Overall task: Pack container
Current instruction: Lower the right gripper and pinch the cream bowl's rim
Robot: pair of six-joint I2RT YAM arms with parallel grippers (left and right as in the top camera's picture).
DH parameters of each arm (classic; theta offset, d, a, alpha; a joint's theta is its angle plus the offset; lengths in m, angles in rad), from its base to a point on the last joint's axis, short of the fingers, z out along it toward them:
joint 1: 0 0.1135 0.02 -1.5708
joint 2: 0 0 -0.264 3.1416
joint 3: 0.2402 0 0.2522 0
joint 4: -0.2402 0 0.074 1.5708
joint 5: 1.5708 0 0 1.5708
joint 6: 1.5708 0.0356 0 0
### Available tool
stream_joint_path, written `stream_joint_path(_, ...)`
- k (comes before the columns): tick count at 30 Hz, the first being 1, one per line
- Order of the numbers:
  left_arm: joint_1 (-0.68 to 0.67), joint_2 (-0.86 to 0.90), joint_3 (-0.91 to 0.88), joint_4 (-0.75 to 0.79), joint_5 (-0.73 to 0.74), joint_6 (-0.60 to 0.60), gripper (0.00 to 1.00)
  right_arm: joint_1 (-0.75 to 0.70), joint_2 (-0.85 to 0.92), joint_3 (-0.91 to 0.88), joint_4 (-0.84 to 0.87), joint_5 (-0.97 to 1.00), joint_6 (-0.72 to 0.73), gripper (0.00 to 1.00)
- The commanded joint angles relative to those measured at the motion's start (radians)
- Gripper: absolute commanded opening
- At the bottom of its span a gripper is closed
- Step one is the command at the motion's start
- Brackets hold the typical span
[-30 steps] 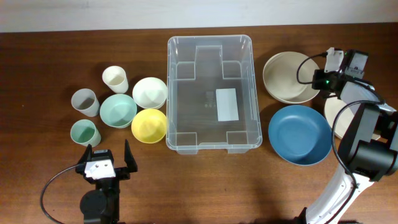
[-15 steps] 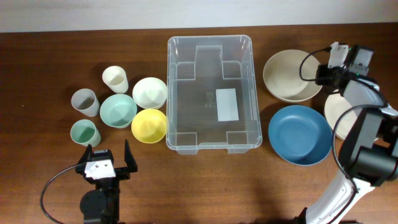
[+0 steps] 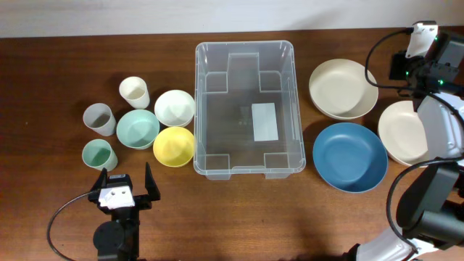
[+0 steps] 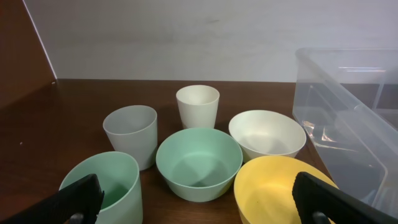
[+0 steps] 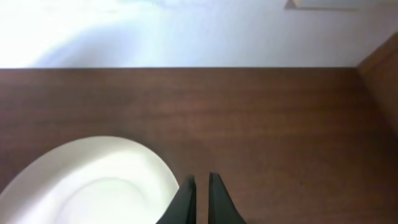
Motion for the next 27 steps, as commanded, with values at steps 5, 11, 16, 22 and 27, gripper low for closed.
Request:
stream_joint_path(5, -0.004, -0.007, -0.006, 0.002, 0.003, 0.015, 1.0, 0.006, 0.156, 0.014, 0.031, 0.0, 0.016, 0.97)
stream_joint_path(11, -0.004, -0.007, -0.005, 0.002, 0.003, 0.015, 1.0, 0.008, 0.237, 0.014, 0.05, -0.046, 0.016, 1.0)
stream_joint_path(16, -0.004, -0.007, -0.005, 0.002, 0.003, 0.015, 1.0, 0.04, 0.286, 0.014, 0.07, -0.068, 0.016, 1.0)
stream_joint_path(22, -0.004, -0.007, -0.005, 0.002, 0.003, 0.015, 1.0, 0.084, 0.319, 0.014, 0.074, -0.018, 0.016, 0.94)
stream_joint_path(27, -0.004, -0.007, -0.006, 0.002, 0.003, 0.015, 1.0, 0.076, 0.319, 0.014, 0.045, 0.048, 0.016, 0.69)
